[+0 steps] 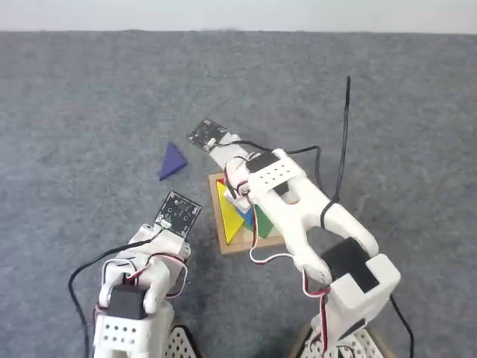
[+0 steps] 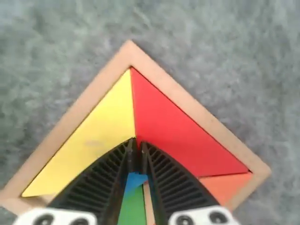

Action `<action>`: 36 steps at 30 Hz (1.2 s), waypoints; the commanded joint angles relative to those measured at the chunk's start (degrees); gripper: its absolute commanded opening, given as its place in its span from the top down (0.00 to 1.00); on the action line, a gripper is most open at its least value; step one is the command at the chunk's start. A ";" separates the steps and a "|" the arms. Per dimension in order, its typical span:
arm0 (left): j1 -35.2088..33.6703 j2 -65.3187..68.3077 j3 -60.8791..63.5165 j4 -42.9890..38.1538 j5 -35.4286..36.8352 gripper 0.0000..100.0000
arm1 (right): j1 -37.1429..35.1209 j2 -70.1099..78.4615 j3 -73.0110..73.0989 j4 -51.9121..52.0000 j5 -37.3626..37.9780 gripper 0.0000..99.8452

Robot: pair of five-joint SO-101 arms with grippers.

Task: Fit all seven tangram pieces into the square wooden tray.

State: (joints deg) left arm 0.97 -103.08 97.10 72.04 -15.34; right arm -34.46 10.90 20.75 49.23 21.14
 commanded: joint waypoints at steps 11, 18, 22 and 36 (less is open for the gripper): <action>0.00 -0.97 -0.57 -0.09 -0.88 0.98 | 4.88 -4.70 2.11 -0.57 0.00 0.99; 0.00 -0.97 -0.57 -0.09 -0.88 0.98 | 4.62 -4.79 3.16 0.66 -0.18 0.99; 0.00 -0.97 -0.57 -0.09 -0.88 0.98 | 4.70 -7.25 3.43 2.95 -0.09 0.99; 0.00 -0.97 -0.57 -0.09 -0.88 0.98 | 0.40 -19.03 15.47 -2.86 -0.44 0.99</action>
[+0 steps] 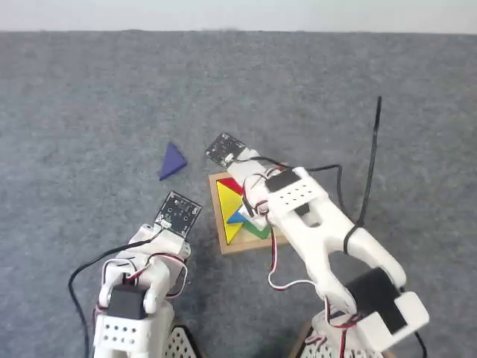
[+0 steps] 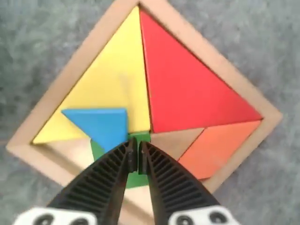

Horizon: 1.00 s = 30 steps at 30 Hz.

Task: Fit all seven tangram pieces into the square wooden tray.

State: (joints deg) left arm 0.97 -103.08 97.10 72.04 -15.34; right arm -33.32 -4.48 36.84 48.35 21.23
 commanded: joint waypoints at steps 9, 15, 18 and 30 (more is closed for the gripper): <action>0.00 -0.97 -0.57 -0.09 -0.88 0.98 | -0.40 -3.12 -3.87 -6.64 -2.90 0.99; 0.00 -0.97 -0.57 -0.09 -0.88 0.98 | -1.45 -3.03 -3.87 -7.52 -2.55 0.99; 0.00 -0.97 -0.57 -0.09 -0.88 0.98 | -1.45 -3.03 -3.96 -7.60 -2.55 0.99; 0.00 -0.97 -0.57 -0.09 -0.88 0.98 | -2.95 4.18 -8.62 -8.66 -5.10 0.99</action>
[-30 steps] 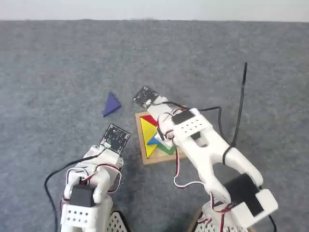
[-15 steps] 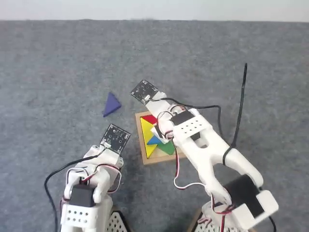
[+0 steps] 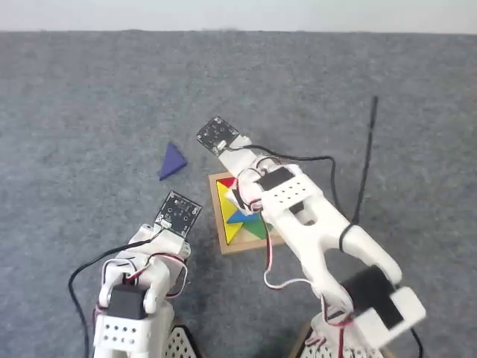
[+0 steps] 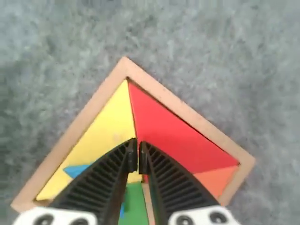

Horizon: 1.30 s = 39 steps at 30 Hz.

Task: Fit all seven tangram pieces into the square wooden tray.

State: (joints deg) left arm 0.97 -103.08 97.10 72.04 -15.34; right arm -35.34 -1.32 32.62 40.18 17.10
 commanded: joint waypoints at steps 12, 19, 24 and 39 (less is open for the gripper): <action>0.00 -0.97 -0.57 -0.09 -0.88 0.98 | -1.54 0.31 -2.11 3.91 -0.88 0.99; 0.00 -0.97 -0.57 -0.09 -0.88 0.98 | -2.77 -3.65 3.16 3.82 -0.88 0.99; 0.00 -0.97 -0.57 -0.09 -0.88 0.98 | -3.82 -7.08 6.42 3.82 -0.88 0.99; 0.00 -0.97 -0.57 -0.09 -0.88 0.98 | -1.45 -10.42 9.32 3.38 -1.32 0.99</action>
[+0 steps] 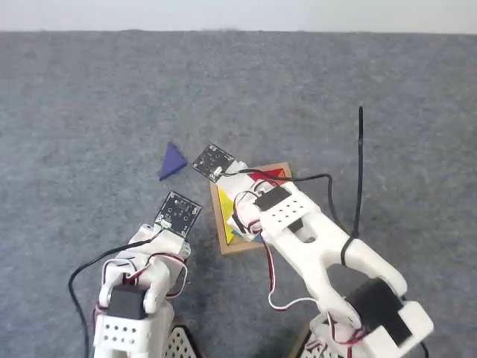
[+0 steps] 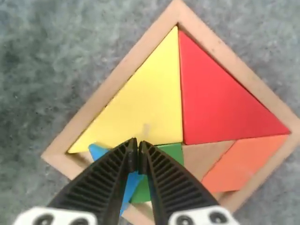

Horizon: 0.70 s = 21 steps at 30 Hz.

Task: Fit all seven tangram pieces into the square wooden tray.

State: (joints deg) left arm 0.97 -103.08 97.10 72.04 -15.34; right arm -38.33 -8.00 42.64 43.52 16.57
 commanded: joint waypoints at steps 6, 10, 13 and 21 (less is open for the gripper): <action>0.00 -0.97 -0.57 -0.09 -0.88 0.98 | 2.59 -7.08 -0.70 -0.13 -0.79 0.99; 0.00 -0.97 -0.57 -0.09 -0.88 0.98 | 4.97 -16.92 1.76 0.75 -1.85 0.99; 0.00 -0.97 -0.57 -0.09 -0.88 0.98 | 4.44 -24.31 6.59 4.00 -1.67 0.99; 0.00 -0.97 -0.57 -0.09 -0.88 0.98 | -4.79 -32.84 16.26 7.25 0.00 0.99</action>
State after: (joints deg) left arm 1.05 -103.08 97.10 72.04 -15.34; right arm -41.23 -37.98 59.08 50.29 15.78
